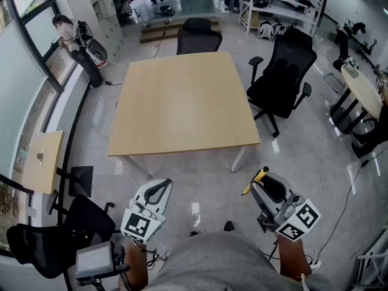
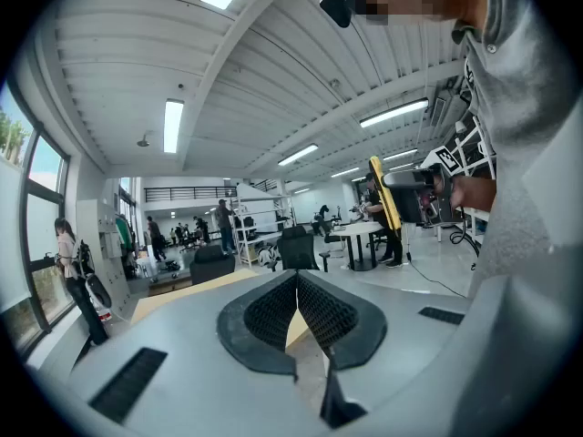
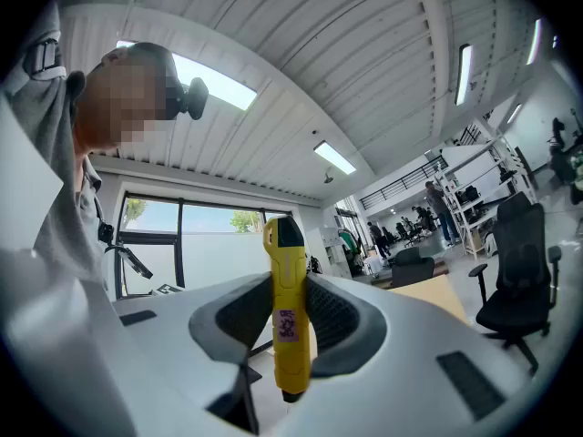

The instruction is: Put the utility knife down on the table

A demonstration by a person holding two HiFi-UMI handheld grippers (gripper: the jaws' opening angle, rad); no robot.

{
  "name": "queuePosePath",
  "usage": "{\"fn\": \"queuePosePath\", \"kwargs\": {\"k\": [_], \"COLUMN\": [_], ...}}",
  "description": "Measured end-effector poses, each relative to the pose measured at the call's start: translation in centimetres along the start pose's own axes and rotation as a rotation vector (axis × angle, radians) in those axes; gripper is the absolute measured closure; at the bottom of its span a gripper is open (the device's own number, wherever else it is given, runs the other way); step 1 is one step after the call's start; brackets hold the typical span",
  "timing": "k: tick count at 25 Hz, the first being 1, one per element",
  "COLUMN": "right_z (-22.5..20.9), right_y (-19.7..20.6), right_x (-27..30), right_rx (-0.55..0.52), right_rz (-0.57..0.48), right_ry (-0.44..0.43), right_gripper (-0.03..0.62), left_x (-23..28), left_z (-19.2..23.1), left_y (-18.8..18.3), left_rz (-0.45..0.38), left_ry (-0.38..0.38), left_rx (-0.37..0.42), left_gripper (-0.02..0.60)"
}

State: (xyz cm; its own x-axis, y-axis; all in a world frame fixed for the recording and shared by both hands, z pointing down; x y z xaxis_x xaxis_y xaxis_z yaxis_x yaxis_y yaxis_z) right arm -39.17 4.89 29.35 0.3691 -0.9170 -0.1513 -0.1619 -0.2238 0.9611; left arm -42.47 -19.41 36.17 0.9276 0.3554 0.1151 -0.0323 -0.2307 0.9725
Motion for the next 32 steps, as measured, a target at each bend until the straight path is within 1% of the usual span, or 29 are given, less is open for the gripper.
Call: {"fn": "queuePosePath", "kwargs": {"k": [6, 12, 14, 19, 24, 29, 32], "right_z": [0.8, 2.0, 2.3, 3.0, 3.0, 2.6, 1.8], "right_y": [0.5, 1.1, 1.2, 1.0, 0.7, 0.5, 0.3], "right_x": [0.1, -0.8, -1.1, -2.2, -2.8, -3.4, -4.6], "right_rx": [-0.002, 0.001, 0.007, 0.024, 0.040, 0.044, 0.044], "right_rz": [0.001, 0.001, -0.007, -0.042, -0.062, -0.075, -0.076], "right_ry": [0.015, 0.053, 0.058, 0.077, 0.087, 0.074, 0.081], "right_gripper": [0.477, 0.477, 0.477, 0.477, 0.477, 0.477, 0.477], "left_x": [-1.2, -1.5, -1.5, -1.8, -2.3, -2.1, -1.2], "left_z": [0.3, -0.7, -0.9, -1.4, -1.9, -2.5, -3.7], "left_y": [1.4, 1.1, 1.2, 0.9, 0.6, 1.0, 0.2], "left_rz": [0.031, 0.000, 0.005, 0.003, -0.010, 0.029, 0.011], "left_ry": [0.003, 0.049, 0.064, 0.075, 0.084, 0.080, 0.086], "left_rx": [0.000, -0.004, 0.001, 0.015, 0.017, 0.034, 0.038], "left_gripper": [0.575, 0.575, 0.575, 0.575, 0.575, 0.575, 0.575]}}
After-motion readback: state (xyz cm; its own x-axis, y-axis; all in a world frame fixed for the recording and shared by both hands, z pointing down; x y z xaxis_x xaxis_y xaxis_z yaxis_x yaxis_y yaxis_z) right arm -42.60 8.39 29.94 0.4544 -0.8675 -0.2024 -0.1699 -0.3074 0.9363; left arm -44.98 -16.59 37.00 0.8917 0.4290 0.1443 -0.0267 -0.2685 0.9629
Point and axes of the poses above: the fingertips, and each gripper's own axes: x forward along the fingers, z to its left, y out of its underside, the point moved 2 cm from there along -x, backward along the fingers, and after that the axes turned 7 degrees about -y, right-handed, at the moved point
